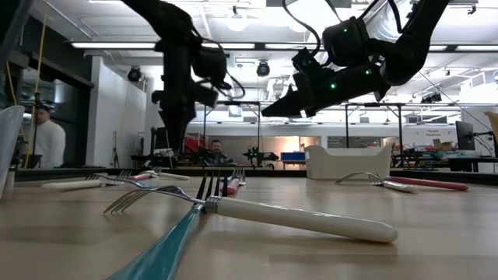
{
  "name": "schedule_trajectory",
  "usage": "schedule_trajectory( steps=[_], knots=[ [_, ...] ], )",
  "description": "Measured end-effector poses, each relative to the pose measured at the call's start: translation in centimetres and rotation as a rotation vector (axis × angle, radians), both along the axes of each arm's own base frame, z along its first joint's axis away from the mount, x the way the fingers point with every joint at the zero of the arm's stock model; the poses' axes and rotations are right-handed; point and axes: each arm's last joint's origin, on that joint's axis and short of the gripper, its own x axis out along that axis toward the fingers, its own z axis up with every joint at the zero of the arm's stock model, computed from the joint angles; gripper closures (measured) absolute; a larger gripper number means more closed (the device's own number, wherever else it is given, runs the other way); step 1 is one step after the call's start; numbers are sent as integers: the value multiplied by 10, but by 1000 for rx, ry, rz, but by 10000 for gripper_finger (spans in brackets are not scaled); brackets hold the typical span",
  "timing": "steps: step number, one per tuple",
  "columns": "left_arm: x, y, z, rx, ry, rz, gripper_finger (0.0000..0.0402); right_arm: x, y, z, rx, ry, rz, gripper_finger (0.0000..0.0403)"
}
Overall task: Sort silverware by color (type)
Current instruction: Put the top left white fork into the white bin
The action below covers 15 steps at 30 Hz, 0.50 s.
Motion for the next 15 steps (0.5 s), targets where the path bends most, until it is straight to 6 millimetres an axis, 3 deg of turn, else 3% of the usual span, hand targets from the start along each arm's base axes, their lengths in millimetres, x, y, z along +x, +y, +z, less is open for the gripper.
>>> schedule_trajectory(
  steps=[8, 15],
  knots=[
    [15, 25, -23, 36, 122, -73, 265, 0, 0, -1, 6, 9, 1, 402],
    [19, 32, -52, 100, 275, -159, 250, 1, 5, -2, 14, 14, 17, 402]
  ],
)
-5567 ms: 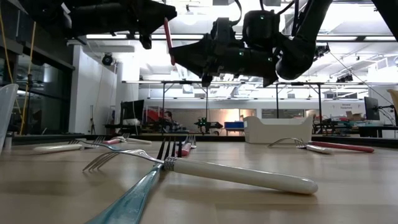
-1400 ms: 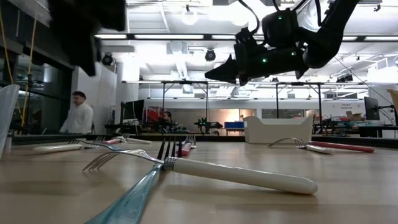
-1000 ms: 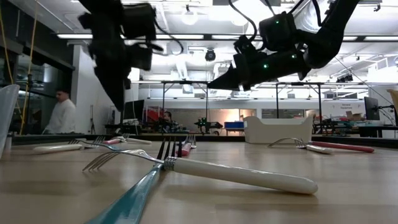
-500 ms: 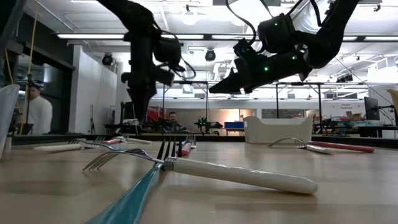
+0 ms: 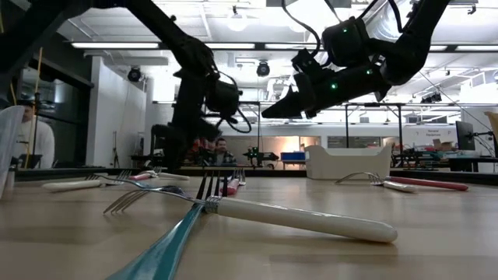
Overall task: Sort silverware by color (type)
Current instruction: Put the top left white fork into the white bin
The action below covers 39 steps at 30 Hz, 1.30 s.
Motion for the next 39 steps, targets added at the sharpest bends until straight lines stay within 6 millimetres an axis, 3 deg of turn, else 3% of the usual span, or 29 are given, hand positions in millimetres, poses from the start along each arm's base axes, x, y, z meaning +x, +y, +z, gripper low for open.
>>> schedule_trajectory(
  steps=[5, 14, 26, 32, 39],
  knots=[
    [0, 7, -10, 68, 58, -38, 250, 0, 2, 0, -6, 1, 8, 402],
    [-1, 9, -16, 40, 77, -33, 254, 0, 2, 0, -7, 1, 8, 402],
    [-1, 7, -15, -56, 5, 17, 351, 0, 2, 0, -3, 0, 7, 402],
    [5, 0, -10, -23, -7, 20, 383, 1, 2, 0, 1, 0, 8, 402],
    [6, -7, 12, -129, -163, 156, 401, 0, 3, -3, 9, 32, 7, 402]
  ],
)
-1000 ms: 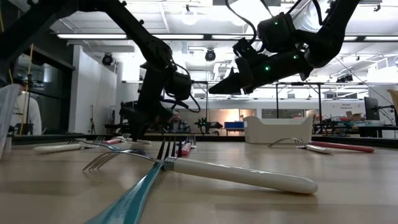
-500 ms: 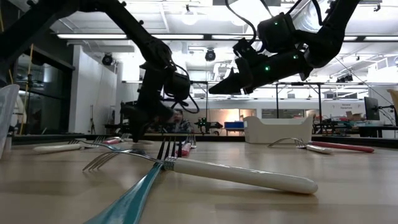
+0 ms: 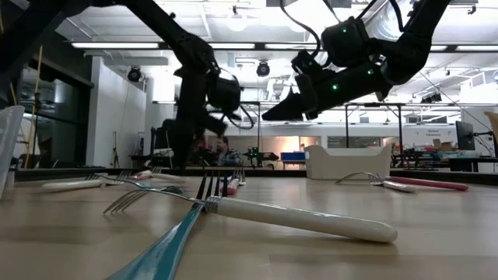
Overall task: Sort silverware by color (type)
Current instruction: Put the top left white fork into the white bin
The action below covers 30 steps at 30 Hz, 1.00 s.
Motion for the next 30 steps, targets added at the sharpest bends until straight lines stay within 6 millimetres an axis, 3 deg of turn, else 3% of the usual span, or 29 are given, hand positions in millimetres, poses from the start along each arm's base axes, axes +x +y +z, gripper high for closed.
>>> schedule_trajectory(
  steps=[5, 10, 20, 30],
  knots=[
    [-4, -3, 20, 15, -52, 42, 397, 0, 0, -1, 2, 11, 0, 402],
    [-18, -13, 22, -63, 94, 6, 367, 0, 0, -1, 3, 11, 0, 402],
    [-38, -38, -14, -51, 308, -240, 281, 0, 0, -1, 2, 11, 0, 402],
    [-30, -51, -29, 24, 256, -325, 271, 0, 0, -1, 3, 11, 0, 402]
  ],
)
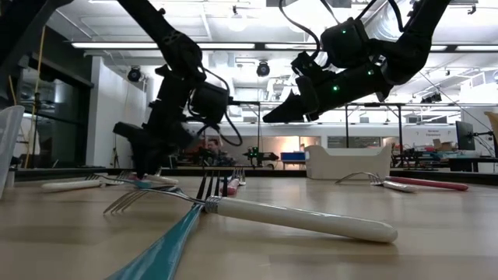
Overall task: Sort silverware by color (type)
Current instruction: Put the top left white fork into the white bin
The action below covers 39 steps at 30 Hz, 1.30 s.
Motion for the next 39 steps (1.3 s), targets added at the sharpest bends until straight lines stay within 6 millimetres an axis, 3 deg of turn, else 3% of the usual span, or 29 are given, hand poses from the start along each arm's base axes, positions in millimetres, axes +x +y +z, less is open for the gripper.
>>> schedule_trajectory(
  steps=[9, 19, 23, 29, 36, 39],
  knots=[
    [0, 2, 0, 20, 0, 14, 282, 0, 0, 0, 0, 0, 0, 402],
    [-1, 1, -1, -28, -37, 96, 379, 0, 0, 0, 0, 0, 0, 402],
    [4, 3, 5, -20, -74, 128, 399, 0, 0, 0, 0, 0, -1, 402],
    [7, 2, 30, -88, -289, 267, 401, 0, 0, 0, 0, -1, 0, 402],
    [-4, 0, 55, -158, -648, 443, 401, 0, 0, 0, 6, -3, -3, 402],
    [-10, -3, 58, -182, -785, 502, 401, 0, -2, 3, 107, -54, -48, 402]
  ],
)
